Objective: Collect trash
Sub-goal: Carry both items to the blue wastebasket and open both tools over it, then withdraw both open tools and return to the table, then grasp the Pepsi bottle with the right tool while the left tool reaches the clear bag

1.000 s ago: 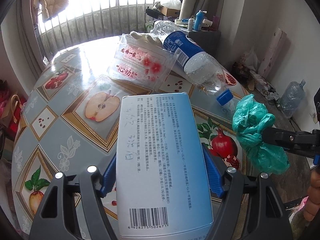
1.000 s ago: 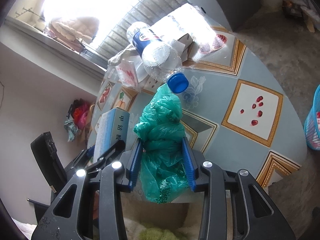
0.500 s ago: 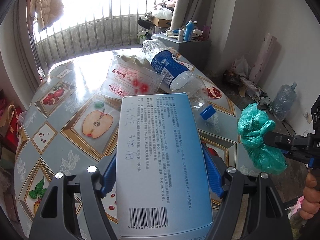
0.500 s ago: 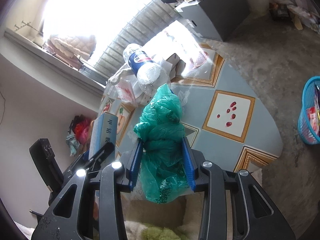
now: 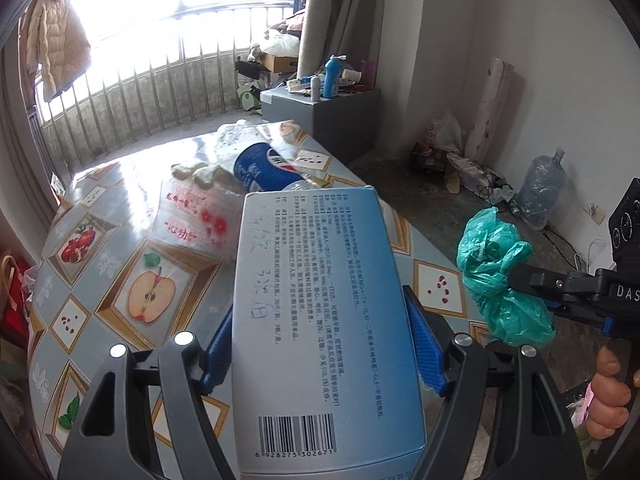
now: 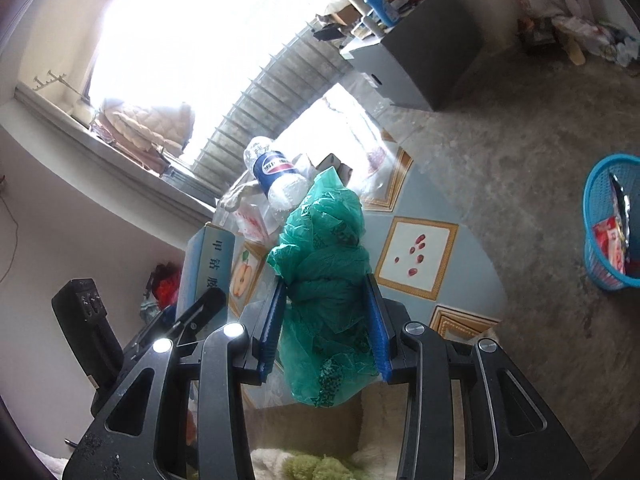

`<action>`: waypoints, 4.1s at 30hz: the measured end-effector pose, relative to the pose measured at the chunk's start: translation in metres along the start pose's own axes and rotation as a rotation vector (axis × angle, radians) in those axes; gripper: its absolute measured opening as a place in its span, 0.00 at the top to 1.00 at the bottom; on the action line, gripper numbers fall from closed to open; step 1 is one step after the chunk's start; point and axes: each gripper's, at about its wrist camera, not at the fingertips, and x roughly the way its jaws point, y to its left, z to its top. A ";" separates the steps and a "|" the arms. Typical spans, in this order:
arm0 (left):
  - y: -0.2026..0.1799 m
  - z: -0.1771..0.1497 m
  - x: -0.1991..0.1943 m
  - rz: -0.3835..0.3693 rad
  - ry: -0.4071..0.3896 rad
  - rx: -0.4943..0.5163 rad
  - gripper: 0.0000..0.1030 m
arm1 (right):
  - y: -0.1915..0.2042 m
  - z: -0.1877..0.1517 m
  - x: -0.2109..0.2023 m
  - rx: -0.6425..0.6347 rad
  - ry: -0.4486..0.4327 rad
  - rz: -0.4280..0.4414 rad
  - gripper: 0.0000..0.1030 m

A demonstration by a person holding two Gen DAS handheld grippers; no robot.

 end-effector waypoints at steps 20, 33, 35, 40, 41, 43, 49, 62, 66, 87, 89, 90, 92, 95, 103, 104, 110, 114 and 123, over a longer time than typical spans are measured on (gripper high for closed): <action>-0.243 0.090 0.110 -0.414 0.199 0.228 0.30 | -0.150 0.022 -0.139 0.257 -0.397 -0.442 0.65; -0.416 0.087 0.272 -0.548 0.497 0.258 0.24 | -0.309 0.053 -0.106 0.534 -0.300 -0.505 0.59; -0.429 0.084 0.293 -0.530 0.498 0.252 0.17 | -0.341 0.057 -0.095 0.579 -0.283 -0.501 0.45; -0.432 0.083 0.293 -0.490 0.457 0.230 0.17 | -0.381 0.044 -0.082 0.662 -0.286 -0.565 0.44; -0.429 0.084 0.289 -0.506 0.451 0.237 0.17 | -0.381 0.040 -0.083 0.670 -0.296 -0.553 0.44; -0.425 0.087 0.277 -0.505 0.405 0.267 0.16 | -0.375 0.033 -0.086 0.663 -0.320 -0.553 0.44; -0.411 0.091 0.235 -0.532 0.305 0.312 0.12 | -0.357 0.032 -0.096 0.617 -0.362 -0.574 0.44; -0.307 0.095 0.105 -0.460 0.095 0.369 0.05 | -0.223 0.053 -0.104 0.286 -0.478 -0.654 0.17; -0.247 0.089 0.077 -0.393 0.062 0.331 0.05 | -0.168 0.046 -0.095 0.146 -0.477 -0.688 0.09; 0.038 0.008 -0.036 0.045 -0.081 -0.188 0.05 | -0.014 0.016 -0.035 -0.411 -0.444 -0.560 0.08; 0.054 0.002 -0.041 0.060 -0.094 -0.227 0.05 | -0.002 0.015 -0.034 -0.445 -0.438 -0.497 0.08; 0.061 -0.001 -0.042 0.063 -0.098 -0.244 0.05 | 0.005 0.015 -0.033 -0.460 -0.436 -0.478 0.08; 0.073 -0.003 -0.042 0.069 -0.098 -0.272 0.05 | 0.018 0.015 -0.026 -0.485 -0.425 -0.449 0.08; 0.090 -0.004 -0.043 0.074 -0.105 -0.300 0.05 | 0.036 0.017 -0.015 -0.508 -0.392 -0.387 0.08; 0.125 0.009 -0.030 -0.009 -0.179 -0.320 0.06 | 0.081 0.029 0.037 -0.533 -0.231 -0.202 0.09; 0.130 0.013 -0.026 -0.022 -0.189 -0.325 0.06 | 0.085 0.033 0.044 -0.534 -0.211 -0.184 0.10; 0.160 0.042 0.006 -0.070 -0.213 -0.369 0.06 | 0.097 0.065 0.104 -0.481 -0.063 -0.086 0.21; 0.176 0.062 0.039 -0.137 -0.170 -0.439 0.06 | 0.095 0.082 0.138 -0.448 0.013 -0.056 0.24; 0.196 0.082 0.133 -0.107 0.021 -0.564 0.43 | 0.089 0.104 0.210 -0.414 0.187 -0.132 0.36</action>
